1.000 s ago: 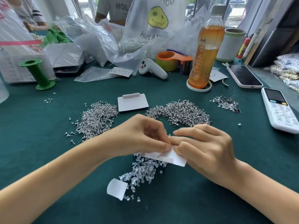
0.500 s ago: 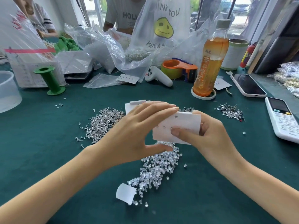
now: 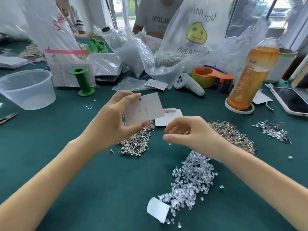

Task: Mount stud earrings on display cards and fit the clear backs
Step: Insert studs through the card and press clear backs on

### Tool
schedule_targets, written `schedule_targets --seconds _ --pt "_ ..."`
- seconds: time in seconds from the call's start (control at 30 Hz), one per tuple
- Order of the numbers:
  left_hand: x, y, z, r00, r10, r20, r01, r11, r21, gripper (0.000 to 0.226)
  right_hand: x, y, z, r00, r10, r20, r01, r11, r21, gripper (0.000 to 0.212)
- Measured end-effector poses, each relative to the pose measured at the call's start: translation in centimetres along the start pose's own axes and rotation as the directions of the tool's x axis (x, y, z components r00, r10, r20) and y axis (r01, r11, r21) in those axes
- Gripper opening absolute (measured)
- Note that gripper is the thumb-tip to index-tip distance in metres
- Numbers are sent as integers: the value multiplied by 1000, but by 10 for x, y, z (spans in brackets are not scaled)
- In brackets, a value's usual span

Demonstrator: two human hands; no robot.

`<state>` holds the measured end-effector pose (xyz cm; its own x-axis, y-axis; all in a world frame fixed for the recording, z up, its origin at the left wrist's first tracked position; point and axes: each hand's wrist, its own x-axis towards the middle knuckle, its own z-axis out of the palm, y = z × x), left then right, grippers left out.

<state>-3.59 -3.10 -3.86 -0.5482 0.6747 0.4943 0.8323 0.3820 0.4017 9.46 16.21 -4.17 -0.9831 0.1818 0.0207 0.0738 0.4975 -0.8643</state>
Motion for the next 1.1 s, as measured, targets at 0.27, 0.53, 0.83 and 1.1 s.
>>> schedule_targets --seconds 0.27,0.53,0.83,1.1 --pt "-16 -19 10 1000 -14 27 14 1000 21 74 13 -2 39 981 -154 120 190 892 -410 11" --pt "-16 -21 9 1000 9 19 -11 997 71 73 11 -2 57 964 -264 -19 214 819 -532 22" --pt "-18 -18 12 999 40 32 -43 995 87 68 8 -5 60 959 -280 -35 208 784 -584 5" --pt "-21 -15 13 994 71 82 -73 997 21 71 11 -15 18 987 -140 -84 140 990 -5 13"
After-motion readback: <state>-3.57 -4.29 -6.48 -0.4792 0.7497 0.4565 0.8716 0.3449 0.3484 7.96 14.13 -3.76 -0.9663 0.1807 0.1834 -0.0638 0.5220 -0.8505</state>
